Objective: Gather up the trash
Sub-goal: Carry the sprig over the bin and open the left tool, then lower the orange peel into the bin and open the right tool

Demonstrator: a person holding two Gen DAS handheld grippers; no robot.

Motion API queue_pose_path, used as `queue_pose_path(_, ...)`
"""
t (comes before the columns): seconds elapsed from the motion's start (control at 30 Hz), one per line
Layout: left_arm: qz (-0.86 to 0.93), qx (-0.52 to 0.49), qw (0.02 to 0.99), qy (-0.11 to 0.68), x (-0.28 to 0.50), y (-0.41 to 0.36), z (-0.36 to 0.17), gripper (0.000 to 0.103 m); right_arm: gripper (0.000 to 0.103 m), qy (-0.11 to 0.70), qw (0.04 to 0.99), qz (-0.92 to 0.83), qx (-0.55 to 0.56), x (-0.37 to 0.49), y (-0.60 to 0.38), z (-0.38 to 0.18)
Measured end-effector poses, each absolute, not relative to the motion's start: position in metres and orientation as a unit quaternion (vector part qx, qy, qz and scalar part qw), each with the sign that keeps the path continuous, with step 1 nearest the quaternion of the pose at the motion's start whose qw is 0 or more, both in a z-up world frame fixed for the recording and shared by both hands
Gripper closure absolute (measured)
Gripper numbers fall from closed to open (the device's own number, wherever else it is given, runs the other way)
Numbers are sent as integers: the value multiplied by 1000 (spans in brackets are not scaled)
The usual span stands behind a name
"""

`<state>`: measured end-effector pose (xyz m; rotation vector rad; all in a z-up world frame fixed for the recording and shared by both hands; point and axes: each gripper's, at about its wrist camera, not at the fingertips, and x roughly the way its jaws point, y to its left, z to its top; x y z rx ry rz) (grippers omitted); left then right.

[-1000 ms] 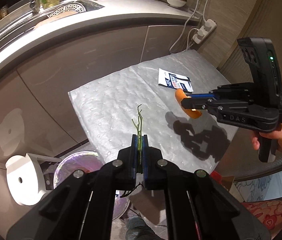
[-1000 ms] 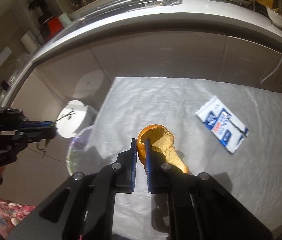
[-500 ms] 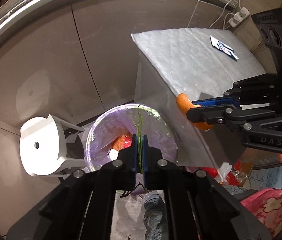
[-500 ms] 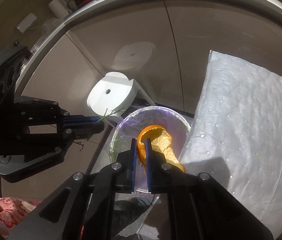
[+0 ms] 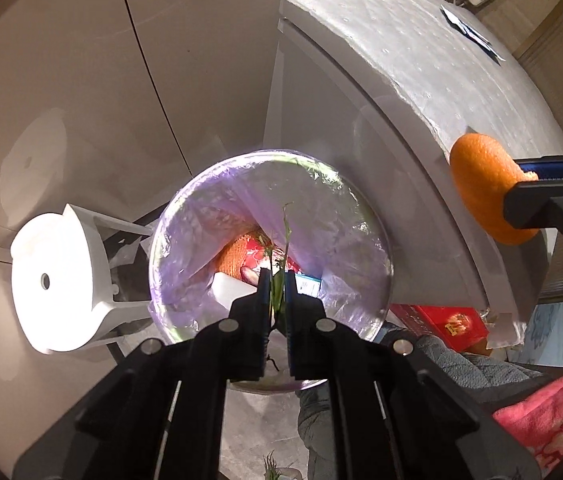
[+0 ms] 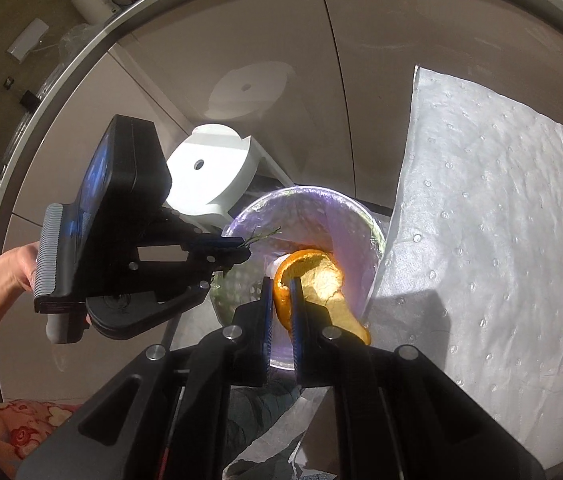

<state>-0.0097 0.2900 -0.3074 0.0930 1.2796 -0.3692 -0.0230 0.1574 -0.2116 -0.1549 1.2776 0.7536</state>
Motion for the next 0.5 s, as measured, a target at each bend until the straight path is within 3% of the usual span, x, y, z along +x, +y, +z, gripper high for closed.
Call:
queue_pose_path(0.03,-173,42,785,593,-9,290,-307,90,94,582,734,342,-70,-23,158,-212)
queue_pose_path(0.1,-168,45,790,588,-9,291,-303,62,94,583,734,341,-69,-23,156,-213)
queue_pose_path(0.13,-166,47,795,581,-10,291,-299,59,94,583,734,341,-68,-22,156,-214)
queue_pose_path(0.5,-177,43,814,551,-14,291,-257,42,94,587,725,355,-61,-13,168,-217)
